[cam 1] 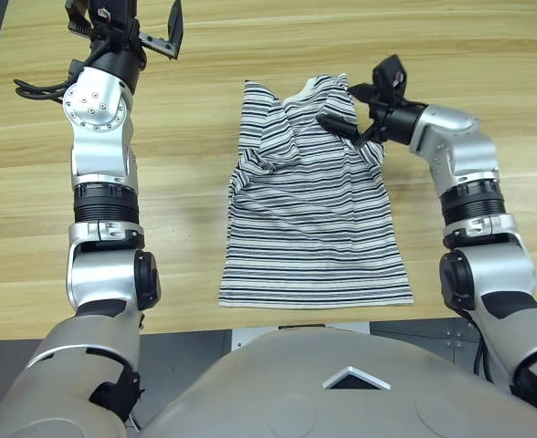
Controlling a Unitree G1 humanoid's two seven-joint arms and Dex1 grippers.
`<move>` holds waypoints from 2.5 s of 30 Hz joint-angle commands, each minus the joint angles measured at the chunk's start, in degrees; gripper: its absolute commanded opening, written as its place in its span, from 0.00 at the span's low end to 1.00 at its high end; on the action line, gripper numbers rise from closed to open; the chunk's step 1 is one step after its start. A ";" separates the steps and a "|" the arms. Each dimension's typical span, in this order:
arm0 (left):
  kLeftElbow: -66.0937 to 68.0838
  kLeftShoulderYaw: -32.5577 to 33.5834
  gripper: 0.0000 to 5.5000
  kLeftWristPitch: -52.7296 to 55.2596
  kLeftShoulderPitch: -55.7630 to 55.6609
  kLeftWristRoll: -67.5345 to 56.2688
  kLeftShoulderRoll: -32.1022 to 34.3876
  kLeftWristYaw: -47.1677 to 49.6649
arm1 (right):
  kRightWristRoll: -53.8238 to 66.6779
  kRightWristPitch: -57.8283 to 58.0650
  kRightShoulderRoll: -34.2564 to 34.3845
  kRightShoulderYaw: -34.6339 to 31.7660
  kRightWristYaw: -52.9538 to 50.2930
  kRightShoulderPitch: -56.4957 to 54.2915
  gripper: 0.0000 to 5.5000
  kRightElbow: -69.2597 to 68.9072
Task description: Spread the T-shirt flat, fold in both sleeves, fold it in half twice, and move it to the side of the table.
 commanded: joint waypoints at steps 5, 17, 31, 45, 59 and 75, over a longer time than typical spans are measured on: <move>1.25 -0.29 1.00 0.19 -1.23 -0.02 -0.69 -0.26 | -2.76 -8.67 -6.56 -4.46 -7.93 -7.66 0.94 18.72; 0.13 -0.30 1.00 0.69 -0.68 0.06 -0.47 -0.61 | -19.40 -31.91 -8.29 11.76 -5.49 4.69 0.94 17.76; -1.51 -0.25 1.00 1.62 -0.36 -0.04 -0.49 -0.98 | -17.78 -22.26 -10.95 11.65 -4.42 15.88 0.94 -10.54; -1.13 -0.22 1.00 1.62 -0.11 0.02 -0.56 -0.86 | -20.31 -21.96 -10.35 12.26 -9.85 11.71 0.94 -10.28; 1.41 -0.73 1.00 1.05 -1.41 0.33 -1.25 -0.69 | -21.21 -25.38 -7.55 12.86 -12.53 4.60 0.94 1.65; 3.19 -1.03 1.00 0.36 -2.21 0.29 -2.20 -0.58 | -20.22 -26.63 -3.79 14.75 -9.06 3.87 0.94 1.83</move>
